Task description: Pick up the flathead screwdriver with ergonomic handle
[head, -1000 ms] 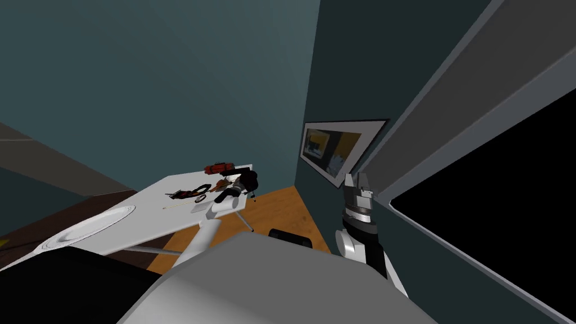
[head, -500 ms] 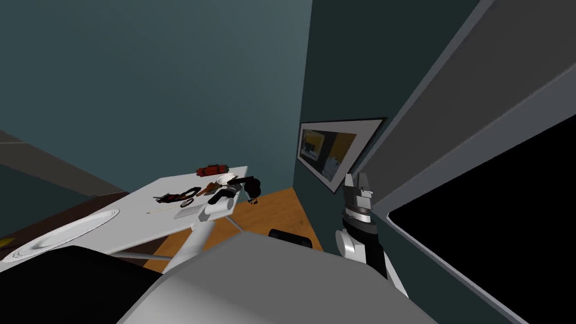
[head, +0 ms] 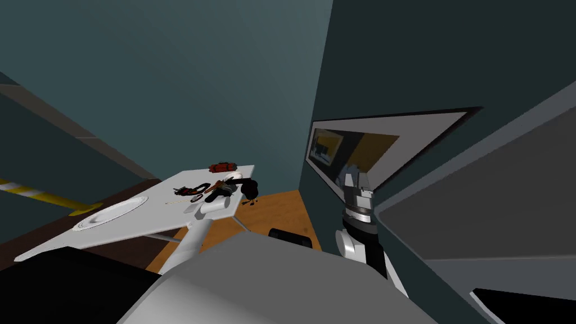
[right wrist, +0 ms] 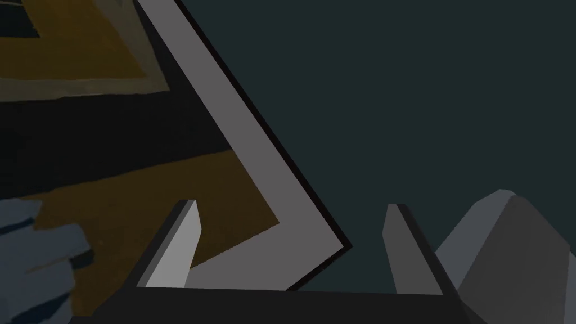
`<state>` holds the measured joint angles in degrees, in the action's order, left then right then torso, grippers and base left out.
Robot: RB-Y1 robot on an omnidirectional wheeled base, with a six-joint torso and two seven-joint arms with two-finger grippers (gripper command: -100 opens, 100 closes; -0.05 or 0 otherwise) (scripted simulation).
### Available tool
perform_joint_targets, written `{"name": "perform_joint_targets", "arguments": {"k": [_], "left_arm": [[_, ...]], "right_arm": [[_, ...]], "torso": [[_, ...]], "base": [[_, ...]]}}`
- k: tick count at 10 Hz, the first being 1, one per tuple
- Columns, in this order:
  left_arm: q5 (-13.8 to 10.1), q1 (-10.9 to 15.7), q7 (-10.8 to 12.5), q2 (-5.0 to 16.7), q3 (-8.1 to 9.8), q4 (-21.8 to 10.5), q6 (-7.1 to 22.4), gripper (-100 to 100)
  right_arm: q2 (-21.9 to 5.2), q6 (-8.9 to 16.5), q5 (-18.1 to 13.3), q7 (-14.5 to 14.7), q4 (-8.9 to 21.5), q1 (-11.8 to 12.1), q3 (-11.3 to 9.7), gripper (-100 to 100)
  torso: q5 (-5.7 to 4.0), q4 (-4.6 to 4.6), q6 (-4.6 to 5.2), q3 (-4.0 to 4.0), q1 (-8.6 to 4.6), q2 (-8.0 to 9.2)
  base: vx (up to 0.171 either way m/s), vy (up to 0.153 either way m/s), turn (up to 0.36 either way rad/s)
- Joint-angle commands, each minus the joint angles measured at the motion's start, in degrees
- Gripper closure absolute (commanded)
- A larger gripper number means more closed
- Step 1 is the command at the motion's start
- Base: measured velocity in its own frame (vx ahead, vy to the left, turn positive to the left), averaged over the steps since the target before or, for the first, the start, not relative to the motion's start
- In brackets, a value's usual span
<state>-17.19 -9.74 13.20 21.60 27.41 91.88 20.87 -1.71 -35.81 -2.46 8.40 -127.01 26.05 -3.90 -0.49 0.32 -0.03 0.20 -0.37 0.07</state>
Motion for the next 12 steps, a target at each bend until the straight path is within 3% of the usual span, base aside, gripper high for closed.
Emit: {"name": "perform_joint_targets", "arguments": {"k": [1,3,4,5,6,9,10,11,12], "left_arm": [[1.48,1.06,-0.55,0.37,1.29,-1.81,1.55,-100],[2.89,1.51,-1.05,0.19,2.24,-4.03,3.43,-100],[2.95,1.68,-0.92,-0.21,1.99,-3.23,2.84,-100],[3.09,1.62,-0.97,-0.28,2.09,-3.35,3.20,0],[3.38,2.02,-1.12,-0.73,1.69,-5.24,2.18,-100],[3.83,2.63,-1.36,-1.39,1.11,-8.03,0.66,-100],[3.67,2.61,-1.30,-1.13,1.22,-7.51,0.93,-100],[3.66,2.64,-1.32,-1.12,1.20,-7.64,0.79,100],[3.67,2.65,-1.32,-1.10,1.21,-7.61,0.80,100]], "right_arm": [[0.00,0.00,0.00,0.00,0.00,0.00,0.00,0],[0.00,0.00,0.00,0.00,0.00,0.00,0.00,0],[-0.01,0.00,0.00,0.00,0.00,0.00,0.00,0],[0.00,0.00,0.00,0.00,0.00,-0.02,0.00,0],[0.00,0.00,0.00,0.00,0.00,-0.02,0.00,0],[0.00,0.01,0.00,0.00,0.00,-0.03,0.00,0],[0.00,0.01,0.00,0.00,0.00,-0.03,0.00,0],[0.00,0.01,0.00,0.00,0.00,-0.03,0.00,0],[0.00,0.01,0.00,0.00,0.00,-0.03,-0.01,0]], "torso": [[0.00,0.00,0.00,0.00,0.00,0.00],[-0.01,0.01,0.04,-0.01,0.07,-0.04],[-0.04,0.04,0.04,0.01,0.09,-0.01],[-0.11,0.12,0.15,0.15,-0.05,0.21],[-0.17,0.18,0.14,0.28,-0.18,0.42],[0.19,-0.01,0.28,-0.07,0.59,-0.12],[0.30,-0.08,0.31,-0.20,0.78,-0.28],[0.32,-0.09,0.31,-0.21,0.78,-0.28],[0.32,-0.09,0.31,-0.19,0.73,-0.24]], "base": [[0.146,0.011,0.383],[0.141,0.027,0.271],[0.060,0.013,0.059],[0.010,0.004,-0.008],[0.055,0.044,0.017],[0.065,0.069,-0.003],[0.021,0.021,-0.004],[0.000,0.000,0.000],[0.007,0.010,0.002]]}}
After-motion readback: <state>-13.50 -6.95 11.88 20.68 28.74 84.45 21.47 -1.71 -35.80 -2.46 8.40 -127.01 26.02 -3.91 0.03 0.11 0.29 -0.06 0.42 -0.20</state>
